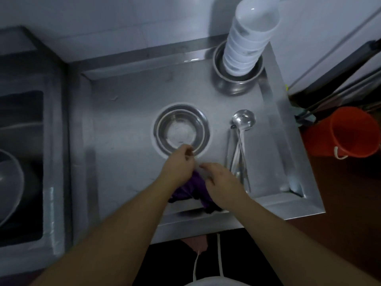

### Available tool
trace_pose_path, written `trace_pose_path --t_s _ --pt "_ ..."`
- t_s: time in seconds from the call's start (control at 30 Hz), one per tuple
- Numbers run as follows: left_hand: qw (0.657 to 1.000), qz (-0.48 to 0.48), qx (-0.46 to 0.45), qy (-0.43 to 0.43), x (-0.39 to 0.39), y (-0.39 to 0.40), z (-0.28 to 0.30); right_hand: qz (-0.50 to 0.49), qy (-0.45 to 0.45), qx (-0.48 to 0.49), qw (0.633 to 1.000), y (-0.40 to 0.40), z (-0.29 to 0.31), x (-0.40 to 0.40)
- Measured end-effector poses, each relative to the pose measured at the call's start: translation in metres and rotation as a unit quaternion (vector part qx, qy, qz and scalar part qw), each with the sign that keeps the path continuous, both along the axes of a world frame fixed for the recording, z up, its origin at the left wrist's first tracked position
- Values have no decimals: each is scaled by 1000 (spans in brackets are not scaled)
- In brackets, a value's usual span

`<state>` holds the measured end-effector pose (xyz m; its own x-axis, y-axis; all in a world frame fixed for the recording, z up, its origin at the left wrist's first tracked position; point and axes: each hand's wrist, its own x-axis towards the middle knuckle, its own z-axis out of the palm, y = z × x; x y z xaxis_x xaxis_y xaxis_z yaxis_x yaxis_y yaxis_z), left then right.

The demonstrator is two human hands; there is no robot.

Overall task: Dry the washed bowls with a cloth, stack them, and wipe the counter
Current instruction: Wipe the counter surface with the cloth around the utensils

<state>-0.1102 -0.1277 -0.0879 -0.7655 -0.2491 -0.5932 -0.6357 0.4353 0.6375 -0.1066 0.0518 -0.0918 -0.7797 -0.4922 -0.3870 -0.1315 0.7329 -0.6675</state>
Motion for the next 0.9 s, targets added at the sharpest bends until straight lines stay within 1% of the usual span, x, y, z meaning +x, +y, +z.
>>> trace_pose_path --t_s 0.07,0.13,0.2,0.27,0.33,0.4,0.43,0.47,0.5,0.57,0.6,0.67,0.7,0.73,0.77,0.8,0.83,0.87,0.9 --pt "999 15 -23 19 19 -40 -2 77 -26 5 997 -14 -17 12" --pt "998 34 -50 25 43 -79 -7 148 2 34 988 -27 -36 26" --pt "995 59 -72 30 70 -115 -13 174 46 55 982 -39 -51 40" --pt "993 82 -81 34 98 -144 -20 153 104 47 982 -49 -64 53" --pt "992 97 -73 36 122 -168 -27 79 148 52 985 -60 -75 68" --pt "991 105 -69 37 142 -187 -33 -14 136 68 988 -82 -82 91" --pt "991 109 -66 37 149 -195 -36 -26 132 67 989 -97 -83 104" --pt "991 113 -62 37 155 -202 -38 1 142 49 989 -113 -86 118" --pt "991 113 -58 36 157 -208 -39 66 160 20 985 -129 -89 132" --pt "993 107 -47 37 159 -217 -40 224 171 -37 959 -153 -91 153" --pt "993 102 -42 41 159 -221 -39 278 162 -51 945 -159 -90 155" --pt "993 98 -34 55 158 -229 -39 324 169 -44 930 -158 -87 145" --pt "993 99 -26 61 156 -233 -39 319 189 -31 928 -153 -86 137" --pt "993 101 -17 67 155 -236 -38 290 203 -14 935 -144 -86 128" --pt "992 102 -8 72 154 -239 -38 227 201 4 953 -133 -86 117" --pt "992 104 -1 77 154 -242 -37 132 185 31 973 -122 -85 104" --pt "991 107 4 79 154 -244 -37 19 160 61 985 -114 -83 89" --pt "991 107 6 82 154 -246 -37 -95 133 86 983 -109 -81 75" --pt "990 108 8 85 155 -248 -38 -191 111 100 970 -108 -81 63"
